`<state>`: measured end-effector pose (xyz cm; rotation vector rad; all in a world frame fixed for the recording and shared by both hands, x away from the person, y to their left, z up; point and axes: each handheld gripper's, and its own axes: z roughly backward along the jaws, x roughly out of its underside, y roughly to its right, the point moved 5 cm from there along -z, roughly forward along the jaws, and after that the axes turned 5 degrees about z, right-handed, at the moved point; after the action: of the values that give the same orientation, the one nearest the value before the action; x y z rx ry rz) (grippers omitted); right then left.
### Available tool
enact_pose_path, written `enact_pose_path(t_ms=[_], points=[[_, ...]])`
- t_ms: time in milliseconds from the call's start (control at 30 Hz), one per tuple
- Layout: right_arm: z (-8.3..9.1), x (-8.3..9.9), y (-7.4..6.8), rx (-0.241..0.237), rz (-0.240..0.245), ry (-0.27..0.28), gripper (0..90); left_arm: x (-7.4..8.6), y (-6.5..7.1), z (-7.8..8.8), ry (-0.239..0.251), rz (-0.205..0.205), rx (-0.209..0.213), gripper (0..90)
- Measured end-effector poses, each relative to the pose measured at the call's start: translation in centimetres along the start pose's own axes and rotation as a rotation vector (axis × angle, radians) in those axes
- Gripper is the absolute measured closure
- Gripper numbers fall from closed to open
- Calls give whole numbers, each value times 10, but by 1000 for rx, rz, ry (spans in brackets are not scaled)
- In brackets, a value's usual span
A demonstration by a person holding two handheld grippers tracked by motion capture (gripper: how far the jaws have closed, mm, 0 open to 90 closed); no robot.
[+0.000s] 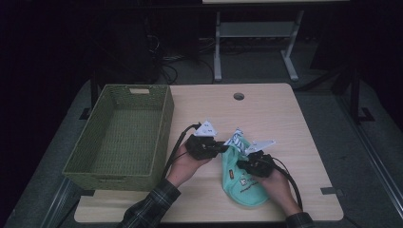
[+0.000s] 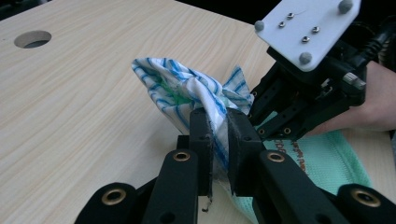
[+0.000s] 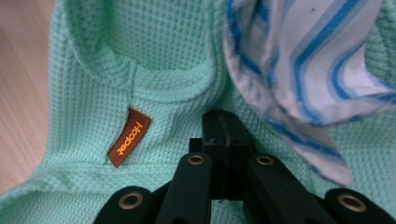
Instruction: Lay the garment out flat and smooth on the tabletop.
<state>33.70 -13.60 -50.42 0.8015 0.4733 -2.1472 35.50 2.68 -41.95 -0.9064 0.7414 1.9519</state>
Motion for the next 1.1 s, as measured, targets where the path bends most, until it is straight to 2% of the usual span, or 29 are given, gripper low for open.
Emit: enact_pose_path(t_ms=[100,267,467,533,700,833,967,1100], points=[[4,0,2,0,8,1,897,1,-5,1,1,6,-20,816],[26,3,4,8,-7,47,897,2,-18,6,5,29,-73,816],[50,22,2,26,-19,47,897,2,-33,15,23,78,-126,816],[53,28,2,25,-27,41,897,1,-35,18,24,78,-136,816],[52,43,-3,1,-34,-7,897,2,-38,19,25,76,-142,816],[44,46,-7,-14,-12,-47,896,2,-37,18,15,72,-134,815],[43,44,-8,-17,-10,-47,897,2,-35,18,17,68,-112,814],[43,44,-9,-11,-3,-52,897,1,-31,17,13,45,-90,813]])
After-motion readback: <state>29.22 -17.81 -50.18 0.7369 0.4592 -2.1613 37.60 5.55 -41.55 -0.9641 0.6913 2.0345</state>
